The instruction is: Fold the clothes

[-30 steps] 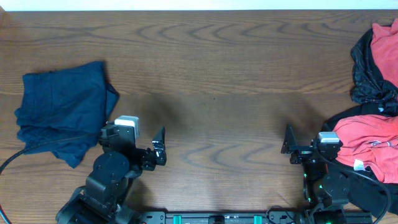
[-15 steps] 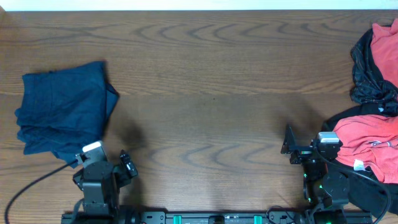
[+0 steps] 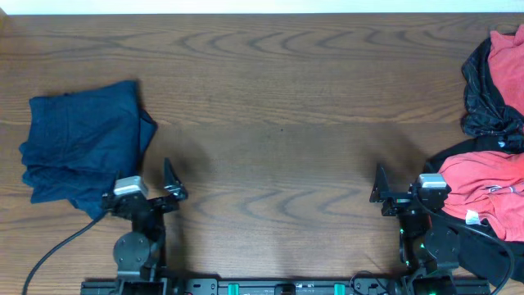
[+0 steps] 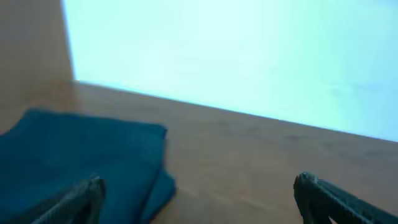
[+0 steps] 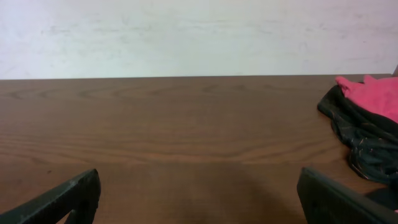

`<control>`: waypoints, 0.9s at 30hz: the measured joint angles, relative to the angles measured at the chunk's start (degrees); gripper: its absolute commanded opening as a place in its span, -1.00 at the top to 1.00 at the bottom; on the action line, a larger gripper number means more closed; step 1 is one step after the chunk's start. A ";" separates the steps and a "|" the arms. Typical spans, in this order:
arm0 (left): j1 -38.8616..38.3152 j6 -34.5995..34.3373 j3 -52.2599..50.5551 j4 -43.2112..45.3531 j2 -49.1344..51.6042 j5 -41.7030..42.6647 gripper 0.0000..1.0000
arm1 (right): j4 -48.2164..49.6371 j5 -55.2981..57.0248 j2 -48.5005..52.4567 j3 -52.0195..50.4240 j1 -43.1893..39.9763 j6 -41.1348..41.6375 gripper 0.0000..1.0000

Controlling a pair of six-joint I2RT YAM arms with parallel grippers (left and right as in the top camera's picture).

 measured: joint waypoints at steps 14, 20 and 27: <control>0.00 3.28 -1.88 -3.54 -0.04 5.07 -0.96 | 0.02 0.00 0.00 0.00 0.00 0.00 -0.98; 0.00 3.43 -1.86 -3.54 -0.04 5.07 -0.96 | 0.02 0.00 0.00 0.00 0.00 0.00 -0.99; 0.00 3.43 -1.86 -3.56 -0.04 5.07 -0.96 | 0.02 0.00 0.00 0.00 0.00 0.00 -0.98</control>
